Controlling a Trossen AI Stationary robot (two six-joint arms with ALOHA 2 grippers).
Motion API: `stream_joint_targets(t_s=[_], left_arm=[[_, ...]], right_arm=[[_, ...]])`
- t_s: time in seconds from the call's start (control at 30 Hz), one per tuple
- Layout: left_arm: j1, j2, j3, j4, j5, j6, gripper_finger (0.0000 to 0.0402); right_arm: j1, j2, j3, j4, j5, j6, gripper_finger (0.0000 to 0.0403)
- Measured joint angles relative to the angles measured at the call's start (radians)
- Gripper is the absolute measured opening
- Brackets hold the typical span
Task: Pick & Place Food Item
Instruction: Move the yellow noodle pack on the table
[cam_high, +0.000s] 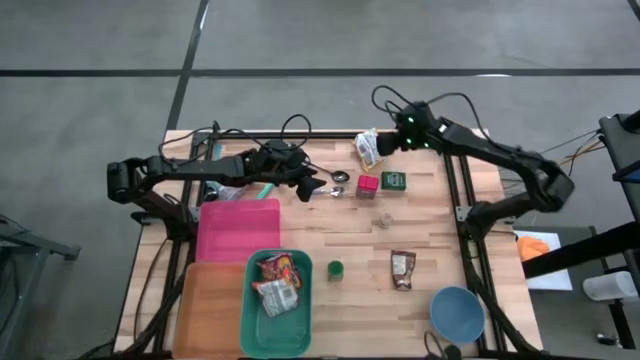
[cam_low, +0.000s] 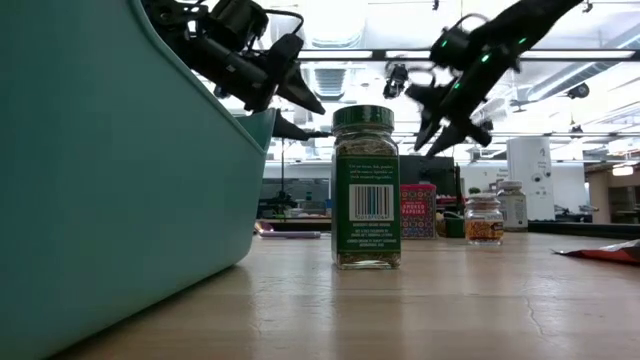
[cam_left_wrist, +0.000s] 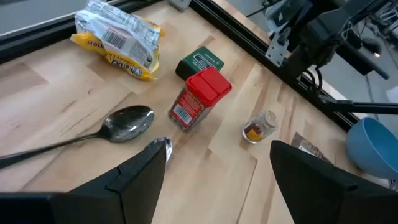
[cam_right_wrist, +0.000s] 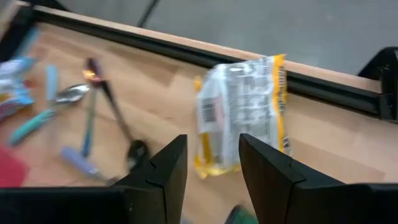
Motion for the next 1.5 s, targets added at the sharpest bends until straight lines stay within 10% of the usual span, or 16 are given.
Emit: stream_joint_targets(t_s=[0.6, 1.5], left_arm=[[0.004, 0.000, 0.000, -0.039, -0.004, 0.115, 0.0289], [0.004, 0.000, 0.000, -0.080, -0.004, 0.114, 0.0289]], right_arm=[[-0.149, 0.511, 0.439, -0.314, 0.001, -0.067, 0.0142], [-0.048, 0.697, 0.507, -0.247, -0.198, -0.123, 0.0142]])
